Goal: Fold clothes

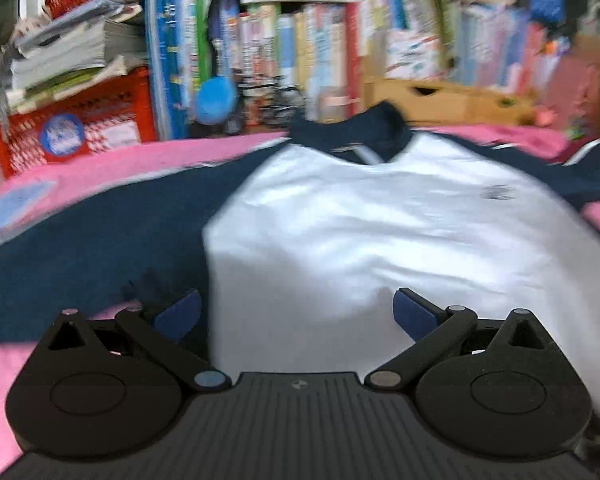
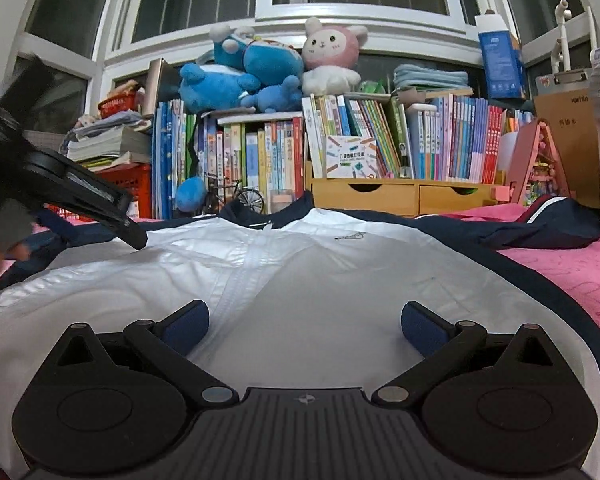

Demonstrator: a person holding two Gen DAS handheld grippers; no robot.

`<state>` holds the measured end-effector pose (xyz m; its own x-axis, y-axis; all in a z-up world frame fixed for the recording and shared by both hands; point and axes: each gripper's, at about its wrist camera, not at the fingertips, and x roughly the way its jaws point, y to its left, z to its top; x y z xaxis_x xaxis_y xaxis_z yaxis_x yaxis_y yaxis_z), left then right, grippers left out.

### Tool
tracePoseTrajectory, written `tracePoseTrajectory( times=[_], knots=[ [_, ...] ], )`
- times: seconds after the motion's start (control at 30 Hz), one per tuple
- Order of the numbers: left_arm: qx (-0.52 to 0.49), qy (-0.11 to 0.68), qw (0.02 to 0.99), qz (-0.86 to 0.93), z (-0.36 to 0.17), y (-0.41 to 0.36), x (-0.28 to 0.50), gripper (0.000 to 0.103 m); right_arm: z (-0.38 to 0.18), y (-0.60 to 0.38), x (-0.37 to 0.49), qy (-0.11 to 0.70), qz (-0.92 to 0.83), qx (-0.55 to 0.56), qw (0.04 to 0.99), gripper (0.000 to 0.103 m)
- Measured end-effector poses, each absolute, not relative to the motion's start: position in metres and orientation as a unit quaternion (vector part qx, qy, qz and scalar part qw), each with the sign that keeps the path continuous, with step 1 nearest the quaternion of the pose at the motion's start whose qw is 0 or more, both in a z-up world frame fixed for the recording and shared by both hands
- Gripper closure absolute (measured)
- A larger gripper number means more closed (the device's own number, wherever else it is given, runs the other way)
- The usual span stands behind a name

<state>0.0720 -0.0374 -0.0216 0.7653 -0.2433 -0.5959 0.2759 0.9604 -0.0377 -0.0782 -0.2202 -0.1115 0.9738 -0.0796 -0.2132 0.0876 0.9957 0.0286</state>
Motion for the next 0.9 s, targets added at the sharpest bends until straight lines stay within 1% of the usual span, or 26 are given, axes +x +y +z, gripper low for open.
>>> tracePoseTrajectory(
  times=[0.1, 0.17, 0.23, 0.3, 0.37, 0.5, 0.53, 0.63, 0.73, 0.9],
  knots=[
    [0.012, 0.306, 0.94, -0.153, -0.024, -0.038, 0.042, 0.0, -0.102, -0.218, -0.088, 0.114, -0.043, 0.02, 0.992, 0.0],
    [0.014, 0.298, 0.941, -0.156, -0.028, -0.035, 0.025, 0.0, -0.094, -0.215, -0.101, 0.081, -0.029, 0.018, 0.996, 0.0],
    [0.028, 0.3, 0.942, -0.151, -0.032, -0.033, 0.018, 0.0, -0.089, -0.211, -0.106, 0.073, -0.002, 0.012, 0.997, 0.0],
    [0.034, 0.297, 0.944, -0.139, -0.037, -0.024, 0.014, 0.0, -0.092, -0.207, -0.105, 0.082, 0.011, 0.0, 0.997, 0.0],
    [0.039, 0.294, 0.947, -0.127, -0.043, -0.015, 0.01, 0.0, -0.103, -0.21, -0.102, 0.106, -0.013, -0.022, 0.994, 0.0],
    [0.041, 0.282, 0.953, -0.1, -0.047, 0.008, 0.0, 0.0, -0.109, -0.249, -0.104, 0.109, -0.05, 0.01, 0.993, 0.0],
    [0.038, 0.281, 0.955, -0.088, -0.047, 0.014, -0.002, 0.0, -0.108, -0.257, -0.103, 0.113, -0.082, 0.004, 0.99, 0.0],
    [0.011, 0.284, 0.956, -0.074, -0.044, 0.034, -0.004, 0.0, -0.103, -0.28, -0.101, 0.129, -0.152, 0.006, 0.98, 0.0],
    [0.011, 0.273, 0.96, -0.061, -0.037, 0.043, -0.01, 0.0, -0.098, -0.291, -0.103, 0.139, -0.183, 0.004, 0.973, 0.0],
    [0.007, 0.234, 0.969, -0.079, -0.014, 0.037, -0.004, 0.0, -0.083, -0.278, -0.099, 0.125, -0.103, 0.008, 0.987, 0.0]
  ],
)
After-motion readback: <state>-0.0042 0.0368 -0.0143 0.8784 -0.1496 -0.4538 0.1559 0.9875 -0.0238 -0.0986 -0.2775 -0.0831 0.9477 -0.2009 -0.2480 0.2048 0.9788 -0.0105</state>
